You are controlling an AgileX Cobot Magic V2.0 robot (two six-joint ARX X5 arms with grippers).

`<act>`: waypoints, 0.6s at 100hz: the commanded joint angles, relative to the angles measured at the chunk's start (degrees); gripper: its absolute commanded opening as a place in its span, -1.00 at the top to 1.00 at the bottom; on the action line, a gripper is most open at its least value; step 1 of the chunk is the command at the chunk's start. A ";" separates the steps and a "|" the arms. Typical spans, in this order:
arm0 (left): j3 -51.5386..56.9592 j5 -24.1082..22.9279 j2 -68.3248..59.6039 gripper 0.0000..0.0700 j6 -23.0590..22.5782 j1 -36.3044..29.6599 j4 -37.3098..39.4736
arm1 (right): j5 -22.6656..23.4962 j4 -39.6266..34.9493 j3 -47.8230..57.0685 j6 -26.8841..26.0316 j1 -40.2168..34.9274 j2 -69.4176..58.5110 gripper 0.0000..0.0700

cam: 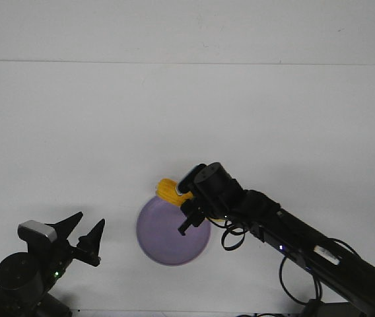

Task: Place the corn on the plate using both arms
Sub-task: 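Lift the corn with the right gripper and carry it over the plate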

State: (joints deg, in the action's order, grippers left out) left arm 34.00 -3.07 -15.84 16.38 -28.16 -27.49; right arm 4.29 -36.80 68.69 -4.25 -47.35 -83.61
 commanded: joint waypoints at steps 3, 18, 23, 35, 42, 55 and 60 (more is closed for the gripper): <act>0.22 -0.13 -0.22 -0.20 -0.52 -0.26 0.50 | -0.24 3.48 -0.90 -2.95 -1.92 -2.95 0.63; 0.22 -0.13 -0.22 -0.20 -0.52 -0.26 0.50 | -0.22 5.46 -1.57 -3.04 -3.78 -7.80 0.63; 0.22 -0.13 -0.22 -0.20 -0.52 -0.26 0.50 | 0.02 5.95 -1.57 -3.04 -4.07 -9.20 0.62; 0.22 -0.13 -0.22 -0.20 -0.50 -0.26 0.50 | 0.26 5.92 -1.57 -3.34 -4.11 -10.64 0.25; 0.22 -0.13 -0.22 -0.20 -0.52 -0.26 0.50 | 0.28 5.75 -1.57 -3.52 -4.13 -10.64 -0.37; 0.22 -0.13 -0.22 -0.20 -0.52 -0.26 0.50 | 0.42 5.44 -1.33 -3.89 -4.22 -10.01 -0.62; 0.22 -0.13 -0.22 -0.20 -0.52 -0.26 0.50 | 0.39 5.16 -1.01 -3.65 -4.02 -8.92 -0.62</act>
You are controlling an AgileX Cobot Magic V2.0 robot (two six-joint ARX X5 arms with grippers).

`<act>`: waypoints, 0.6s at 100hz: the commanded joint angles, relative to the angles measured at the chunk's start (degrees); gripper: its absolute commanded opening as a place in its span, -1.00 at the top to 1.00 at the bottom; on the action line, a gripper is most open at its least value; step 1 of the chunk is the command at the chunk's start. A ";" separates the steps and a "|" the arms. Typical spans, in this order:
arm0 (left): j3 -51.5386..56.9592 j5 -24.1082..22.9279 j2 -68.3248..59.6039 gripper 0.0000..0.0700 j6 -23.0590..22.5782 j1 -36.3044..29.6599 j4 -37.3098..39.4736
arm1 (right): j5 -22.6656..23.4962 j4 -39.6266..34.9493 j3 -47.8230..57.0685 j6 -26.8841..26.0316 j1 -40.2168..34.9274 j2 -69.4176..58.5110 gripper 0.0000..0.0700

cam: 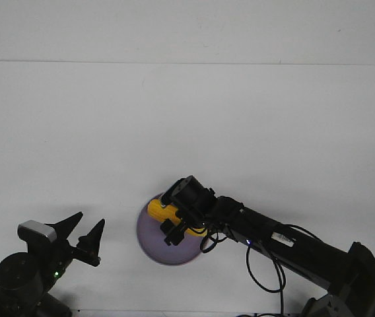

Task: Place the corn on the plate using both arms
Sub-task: 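Lift the corn with the right gripper and carry it over the plate, then lower the corn onto the plate and open the right gripper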

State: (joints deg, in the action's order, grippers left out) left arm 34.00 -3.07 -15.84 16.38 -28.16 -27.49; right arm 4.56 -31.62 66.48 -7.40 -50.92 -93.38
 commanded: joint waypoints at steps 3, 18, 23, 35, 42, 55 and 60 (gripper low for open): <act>0.22 -0.13 -0.22 -0.20 -0.52 -0.26 0.50 | 0.13 -0.09 1.42 -0.15 -0.44 1.79 -0.62; 0.22 -0.15 -0.22 -0.21 -0.52 -0.26 0.50 | -1.20 0.79 1.77 1.88 -0.22 10.05 -0.61; 0.22 -0.15 -0.22 -0.21 -0.52 -0.26 0.50 | -2.43 1.09 1.77 2.91 -0.02 13.79 -0.61; 0.22 -0.17 -0.20 -0.21 -0.52 -0.26 0.52 | -8.92 0.50 1.77 4.94 0.24 24.00 -0.61; 0.22 -0.15 -0.20 -0.21 -0.52 -0.26 0.55 | -13.29 -1.09 1.75 5.33 0.42 29.90 -0.61; 0.22 -0.15 -0.20 -0.21 -0.52 -0.26 0.55 | -21.77 -5.62 1.18 5.31 0.42 39.93 -0.61; 0.22 -0.15 -0.20 -0.21 -0.52 -0.26 0.57 | -24.22 -7.37 0.13 5.25 0.42 43.34 -0.61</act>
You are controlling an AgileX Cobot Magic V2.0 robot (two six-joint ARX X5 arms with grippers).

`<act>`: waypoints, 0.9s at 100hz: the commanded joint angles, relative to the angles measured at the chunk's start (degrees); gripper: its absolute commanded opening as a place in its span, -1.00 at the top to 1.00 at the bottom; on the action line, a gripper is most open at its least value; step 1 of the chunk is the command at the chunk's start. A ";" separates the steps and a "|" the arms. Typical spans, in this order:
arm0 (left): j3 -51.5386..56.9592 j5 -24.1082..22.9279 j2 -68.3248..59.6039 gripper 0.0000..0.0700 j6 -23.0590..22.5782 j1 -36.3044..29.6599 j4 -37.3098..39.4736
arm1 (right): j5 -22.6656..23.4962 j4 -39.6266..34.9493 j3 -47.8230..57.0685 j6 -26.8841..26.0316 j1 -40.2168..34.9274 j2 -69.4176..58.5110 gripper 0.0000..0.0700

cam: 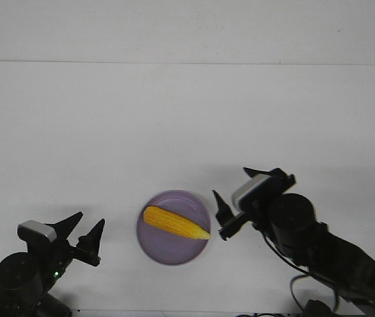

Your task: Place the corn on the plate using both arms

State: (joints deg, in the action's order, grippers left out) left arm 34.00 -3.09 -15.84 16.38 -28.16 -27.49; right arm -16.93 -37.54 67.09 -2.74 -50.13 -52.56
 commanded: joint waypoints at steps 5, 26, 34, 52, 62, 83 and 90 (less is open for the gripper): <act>0.22 -0.13 -0.20 -0.21 -0.55 -0.26 0.59 | -4.31 -2.89 -2.08 0.20 -0.37 5.75 -0.61; 0.22 -0.15 -0.20 0.00 -0.77 -0.26 0.61 | -7.56 -2.69 -12.15 -3.17 -0.37 16.90 -0.39; 0.22 -0.15 -0.20 0.97 -0.81 -0.26 0.57 | -7.50 -2.36 -15.21 -3.54 -0.37 19.43 0.71; 0.22 -0.35 -0.20 0.96 -1.18 -0.26 0.52 | -7.50 -2.10 -16.90 -3.48 -0.37 20.35 0.96; 0.22 -0.33 -0.11 0.96 -0.44 -0.26 0.35 | -7.45 -2.19 -16.90 -3.43 -0.37 20.35 0.96; 0.22 -0.33 -0.11 0.96 -0.48 -0.26 0.59 | -7.45 -1.68 -16.85 -3.43 -0.37 20.35 0.96; 0.22 -0.33 -0.11 0.96 -0.48 -0.26 0.57 | -7.45 -1.68 -16.85 -3.43 -0.37 20.35 0.96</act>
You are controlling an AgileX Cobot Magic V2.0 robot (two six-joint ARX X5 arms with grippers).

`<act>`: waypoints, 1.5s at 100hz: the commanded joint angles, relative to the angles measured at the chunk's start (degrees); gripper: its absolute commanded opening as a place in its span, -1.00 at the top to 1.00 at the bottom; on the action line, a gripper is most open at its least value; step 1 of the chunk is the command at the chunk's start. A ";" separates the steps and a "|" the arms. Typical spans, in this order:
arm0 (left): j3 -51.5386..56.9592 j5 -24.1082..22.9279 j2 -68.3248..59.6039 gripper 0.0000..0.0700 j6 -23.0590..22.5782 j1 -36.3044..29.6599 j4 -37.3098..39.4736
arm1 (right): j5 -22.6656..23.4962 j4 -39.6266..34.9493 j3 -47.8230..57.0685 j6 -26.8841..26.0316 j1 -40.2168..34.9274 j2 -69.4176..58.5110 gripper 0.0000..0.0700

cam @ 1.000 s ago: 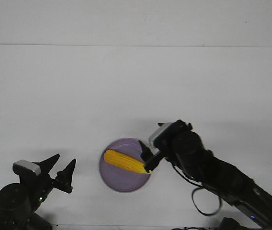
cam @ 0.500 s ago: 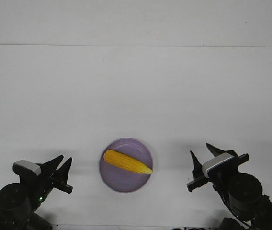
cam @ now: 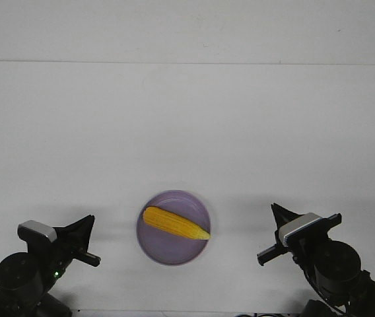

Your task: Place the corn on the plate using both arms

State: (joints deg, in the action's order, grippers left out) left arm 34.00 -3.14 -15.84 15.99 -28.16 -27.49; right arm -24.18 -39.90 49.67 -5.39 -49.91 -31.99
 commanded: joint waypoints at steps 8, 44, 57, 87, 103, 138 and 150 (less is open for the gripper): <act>0.22 -0.28 -0.11 0.96 -0.07 -0.26 0.59 | -0.20 0.68 0.57 -0.79 -0.59 -0.22 0.96; -3.43 -2.29 3.93 0.96 -14.34 6.73 7.52 | -0.22 0.68 0.57 -0.79 -0.59 -0.20 0.96; -13.77 -2.16 10.01 0.96 -19.82 16.61 19.08 | -0.22 0.68 0.57 -0.79 -0.59 -0.22 0.96; -28.79 -1.55 15.67 0.96 -21.40 27.06 25.20 | -0.20 0.68 0.57 -0.79 -0.59 -0.22 0.96; -33.20 -1.22 15.67 0.96 -21.40 27.02 30.62 | -0.22 0.72 0.57 -0.79 -0.59 -0.20 0.96; -33.20 -0.96 15.67 0.96 -21.31 26.82 30.56 | -0.22 0.81 0.57 -0.79 -0.59 -0.22 0.96; -33.20 -0.96 15.67 0.96 -21.31 26.82 30.56 | -0.20 0.81 0.57 -0.79 -0.59 -0.22 0.96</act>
State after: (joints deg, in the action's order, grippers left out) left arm 1.98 -4.21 -0.27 -4.99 -1.30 2.52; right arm -24.18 -39.75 49.67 -5.41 -49.91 -31.99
